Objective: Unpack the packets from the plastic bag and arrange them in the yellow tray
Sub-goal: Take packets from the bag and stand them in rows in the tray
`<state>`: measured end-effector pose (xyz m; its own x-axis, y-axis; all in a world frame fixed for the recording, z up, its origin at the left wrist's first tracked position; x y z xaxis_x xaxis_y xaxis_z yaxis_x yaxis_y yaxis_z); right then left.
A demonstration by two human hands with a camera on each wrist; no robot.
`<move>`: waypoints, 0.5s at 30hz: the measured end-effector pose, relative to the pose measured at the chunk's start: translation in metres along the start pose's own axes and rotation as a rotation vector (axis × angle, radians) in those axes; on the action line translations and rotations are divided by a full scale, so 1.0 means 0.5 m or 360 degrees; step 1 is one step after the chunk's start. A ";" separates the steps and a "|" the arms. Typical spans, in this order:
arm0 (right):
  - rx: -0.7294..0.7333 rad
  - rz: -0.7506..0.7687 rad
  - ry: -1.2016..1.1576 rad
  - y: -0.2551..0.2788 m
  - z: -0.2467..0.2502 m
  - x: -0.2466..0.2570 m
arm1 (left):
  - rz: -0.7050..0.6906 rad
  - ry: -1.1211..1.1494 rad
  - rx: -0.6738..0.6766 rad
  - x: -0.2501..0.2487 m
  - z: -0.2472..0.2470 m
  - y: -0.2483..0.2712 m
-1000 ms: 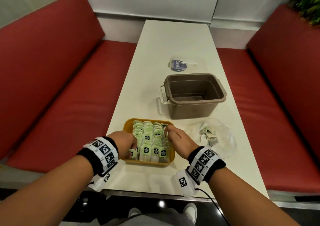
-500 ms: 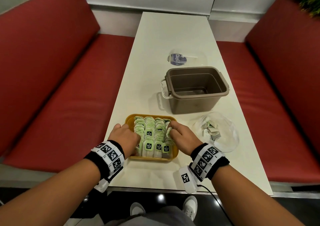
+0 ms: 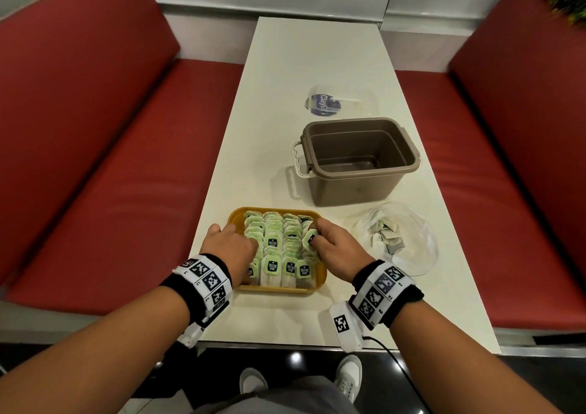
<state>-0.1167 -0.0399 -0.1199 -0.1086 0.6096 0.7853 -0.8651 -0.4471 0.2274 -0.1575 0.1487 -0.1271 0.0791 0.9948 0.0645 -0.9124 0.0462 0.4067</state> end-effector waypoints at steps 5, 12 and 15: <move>-0.0022 -0.0013 -0.0038 0.000 -0.001 -0.001 | -0.0027 0.0040 -0.0025 -0.001 0.002 -0.001; -0.0026 0.0065 0.0044 0.003 0.003 0.003 | -0.0216 0.0357 -0.0182 -0.009 0.077 0.004; -0.0057 0.0161 0.0039 0.003 -0.001 0.016 | -0.0436 0.0612 -0.0294 -0.028 0.117 0.010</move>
<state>-0.1192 -0.0352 -0.1134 -0.2082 0.5786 0.7886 -0.8659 -0.4840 0.1265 -0.1397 0.1297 -0.0726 0.2034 0.9039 -0.3762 -0.9375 0.2906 0.1914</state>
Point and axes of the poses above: each hand's wrist, its own y-axis away from the middle knuckle, its own z-axis out of the back of the hand, x = y × z, the point moved 6 cm from there along -y, towards the middle knuckle, and after that the axes turned 9 degrees about y, right-handed, at the moved point
